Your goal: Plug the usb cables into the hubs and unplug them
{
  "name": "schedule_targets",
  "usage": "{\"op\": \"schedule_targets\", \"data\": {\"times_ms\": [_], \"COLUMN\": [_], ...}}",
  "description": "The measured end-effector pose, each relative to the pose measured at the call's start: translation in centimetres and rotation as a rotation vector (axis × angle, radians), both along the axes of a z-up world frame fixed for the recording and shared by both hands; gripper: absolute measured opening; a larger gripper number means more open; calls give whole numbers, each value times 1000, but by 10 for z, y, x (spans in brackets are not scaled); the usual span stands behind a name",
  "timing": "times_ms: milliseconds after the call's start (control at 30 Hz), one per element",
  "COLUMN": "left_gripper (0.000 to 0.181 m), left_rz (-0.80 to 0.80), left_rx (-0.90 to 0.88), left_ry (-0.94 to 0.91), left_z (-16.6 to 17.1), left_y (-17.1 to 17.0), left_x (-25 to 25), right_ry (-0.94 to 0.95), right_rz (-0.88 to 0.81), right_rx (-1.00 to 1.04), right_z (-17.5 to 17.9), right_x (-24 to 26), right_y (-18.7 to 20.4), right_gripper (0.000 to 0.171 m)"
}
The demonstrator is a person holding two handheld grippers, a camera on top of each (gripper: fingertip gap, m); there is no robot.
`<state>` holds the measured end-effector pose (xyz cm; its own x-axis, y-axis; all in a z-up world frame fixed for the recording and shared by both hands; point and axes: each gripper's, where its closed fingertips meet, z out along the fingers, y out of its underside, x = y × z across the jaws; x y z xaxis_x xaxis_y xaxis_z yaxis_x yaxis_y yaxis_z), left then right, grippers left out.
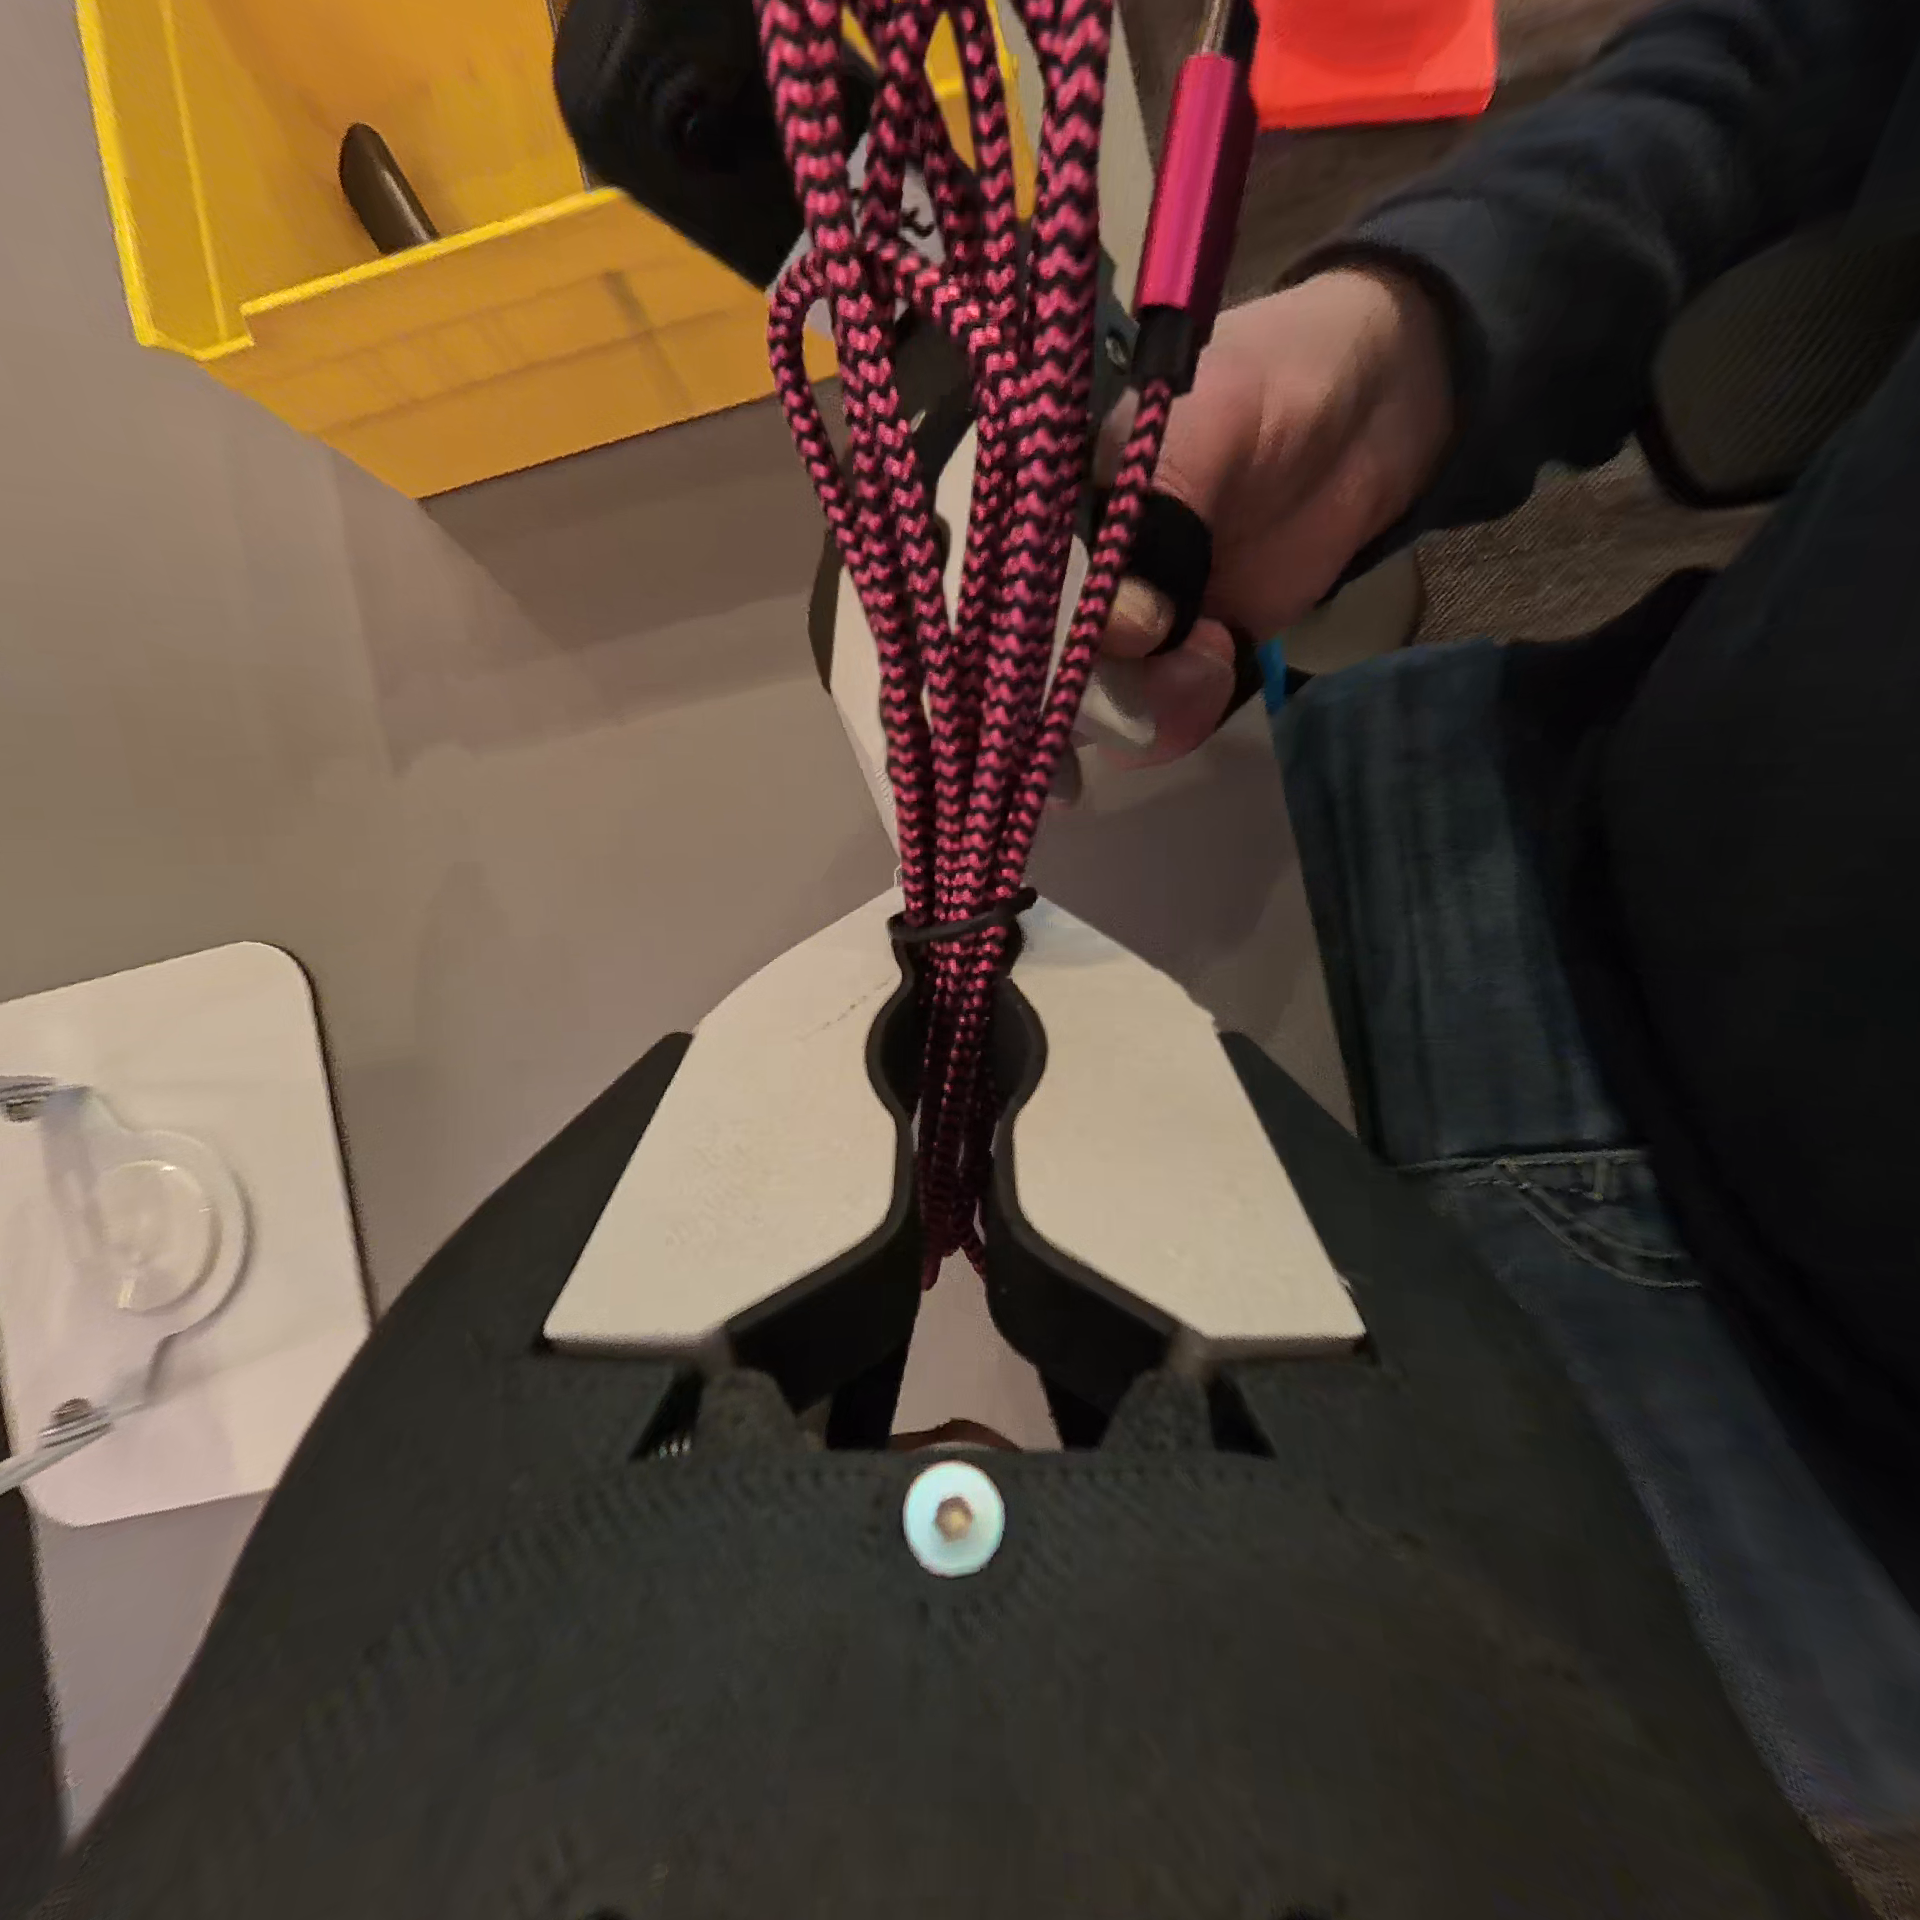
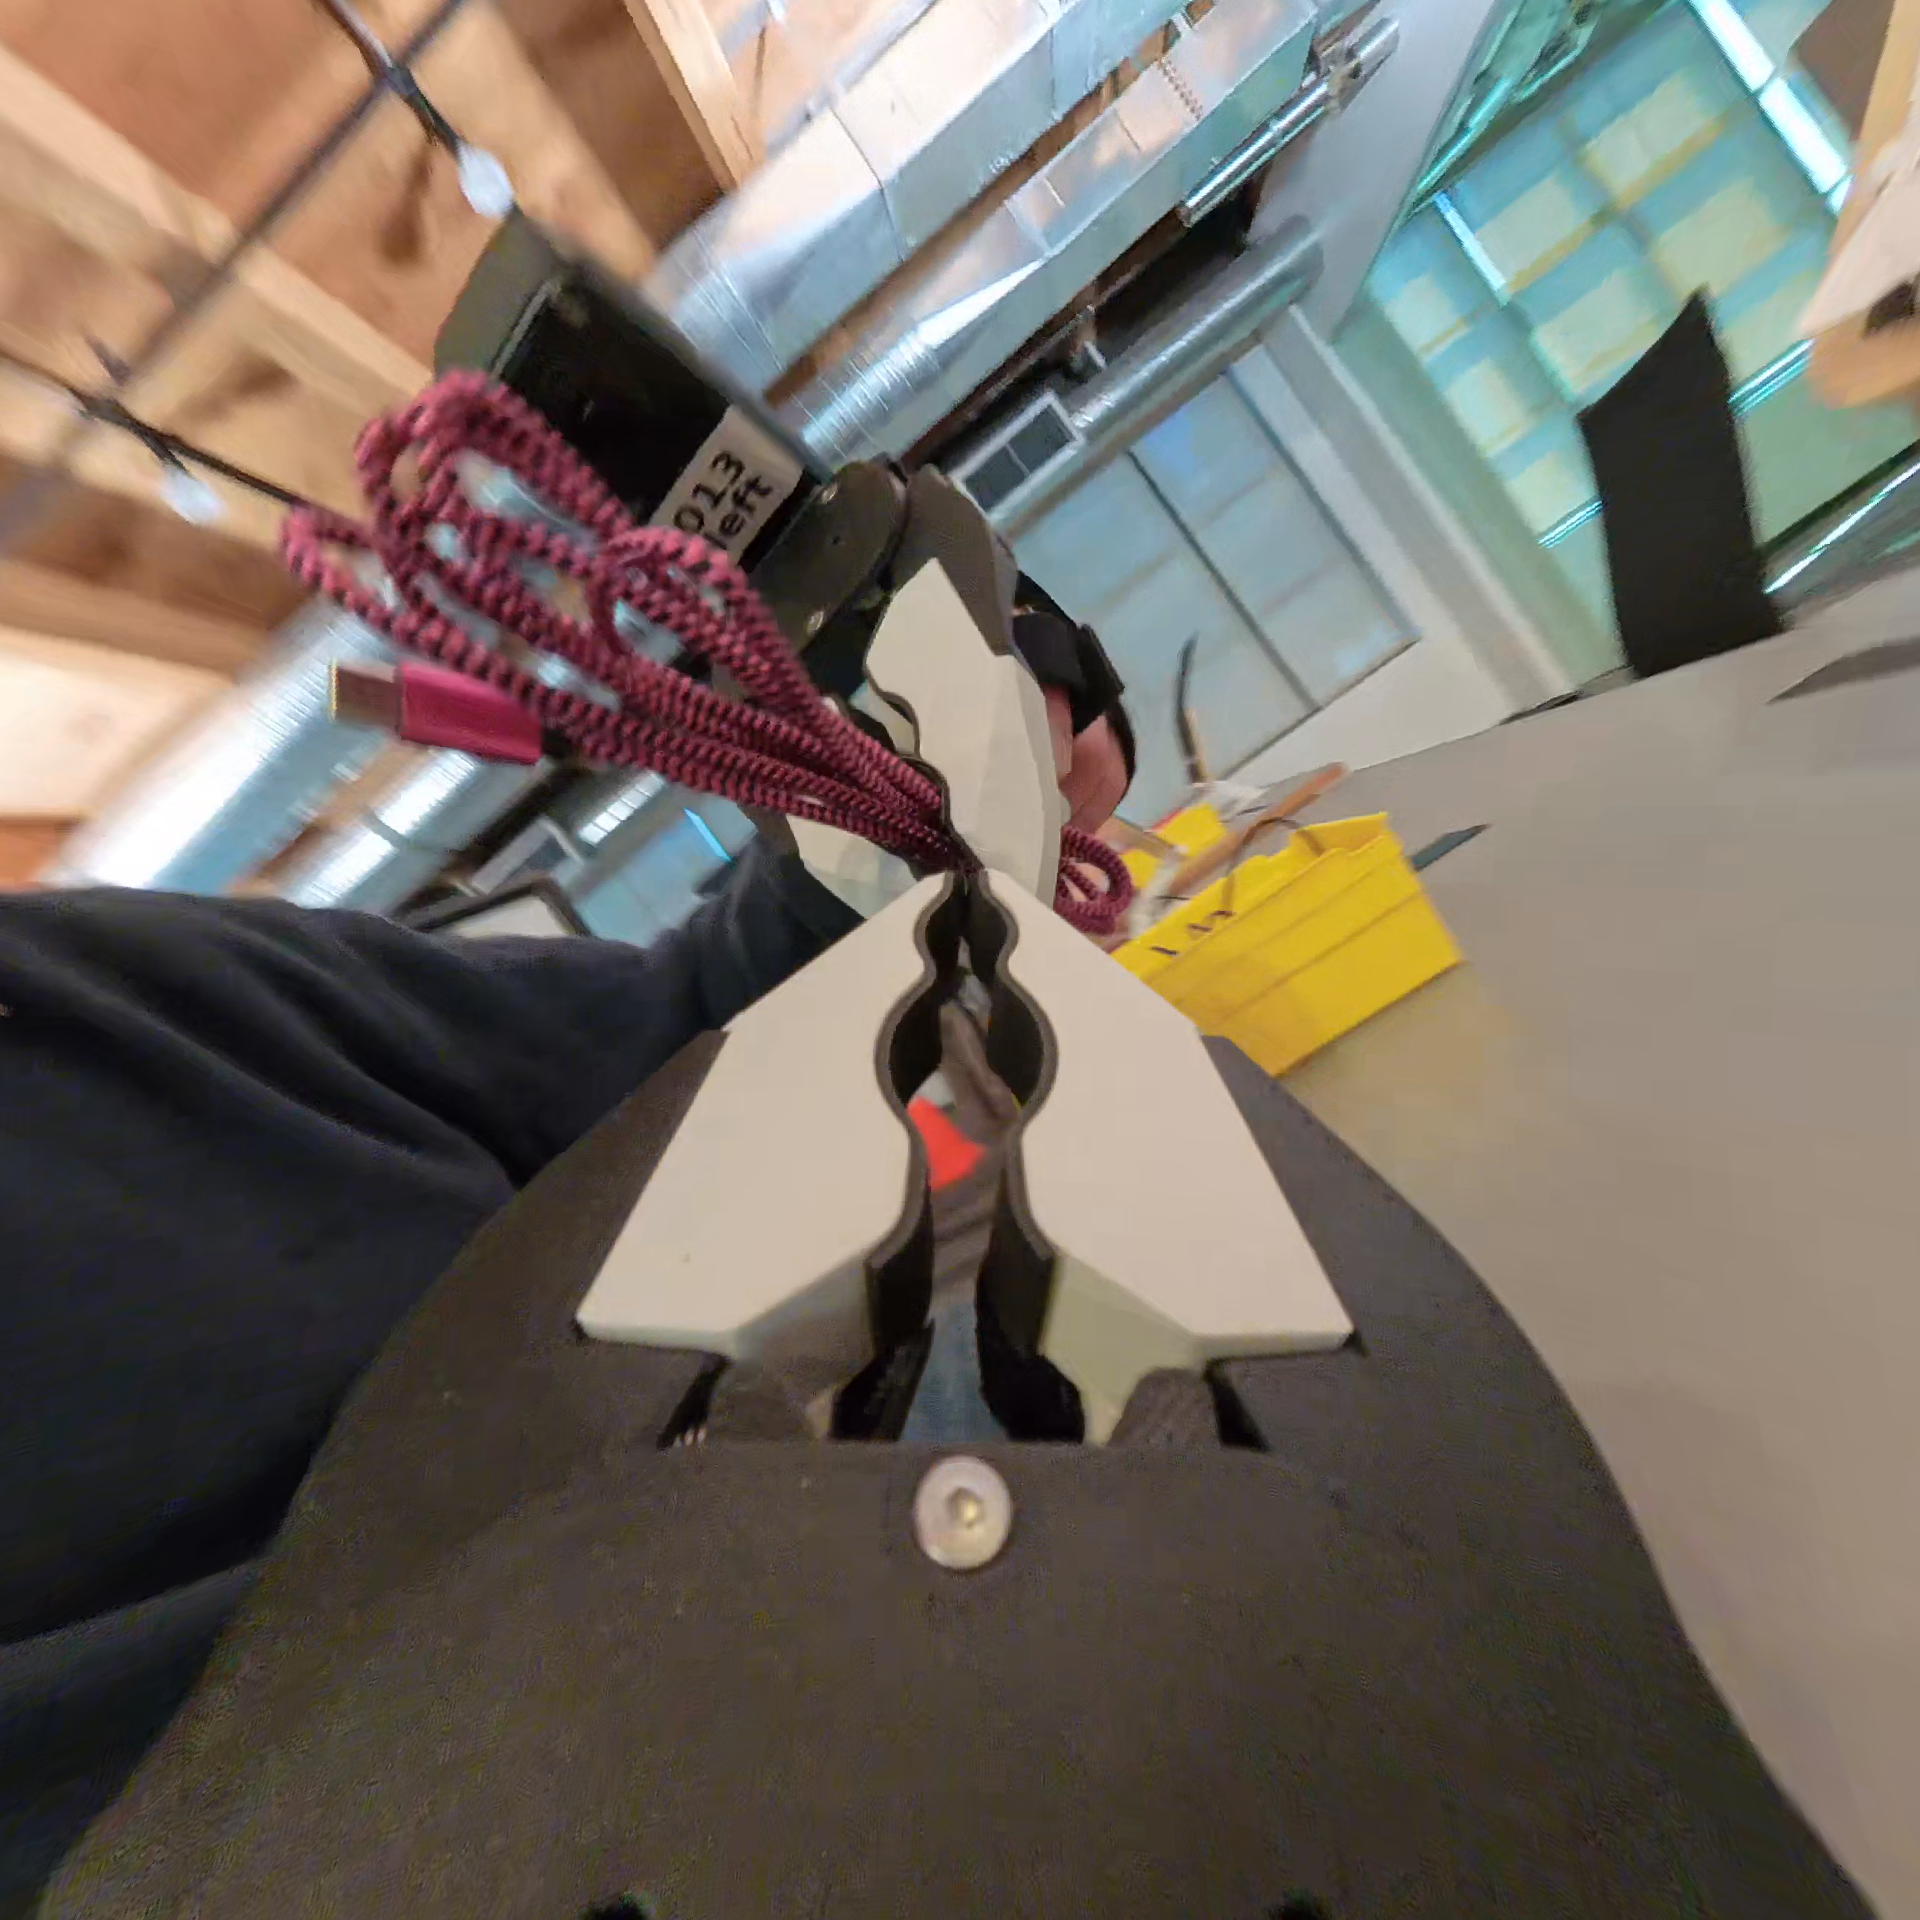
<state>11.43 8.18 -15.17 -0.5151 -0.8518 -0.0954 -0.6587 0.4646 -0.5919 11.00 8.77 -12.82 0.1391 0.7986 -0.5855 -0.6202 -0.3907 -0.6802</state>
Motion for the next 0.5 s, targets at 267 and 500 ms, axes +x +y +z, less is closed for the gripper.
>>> {"op": "schedule_targets", "data": {"times_ms": [267,500], "left_gripper": [8,8], "left_rz": [-73,26], "left_rx": [53,-124], "left_ry": [-17,-5], "left_z": [-11,-13], "left_y": [-3,5], "left_x": [-9,-10], "right_ry": [147,-91], "right_rz": [172,-7], "right_rx": [-100,32], "right_z": [-11,-14], "right_x": [-10,-9], "right_y": [-6,1], "right_gripper": [0,19]}}
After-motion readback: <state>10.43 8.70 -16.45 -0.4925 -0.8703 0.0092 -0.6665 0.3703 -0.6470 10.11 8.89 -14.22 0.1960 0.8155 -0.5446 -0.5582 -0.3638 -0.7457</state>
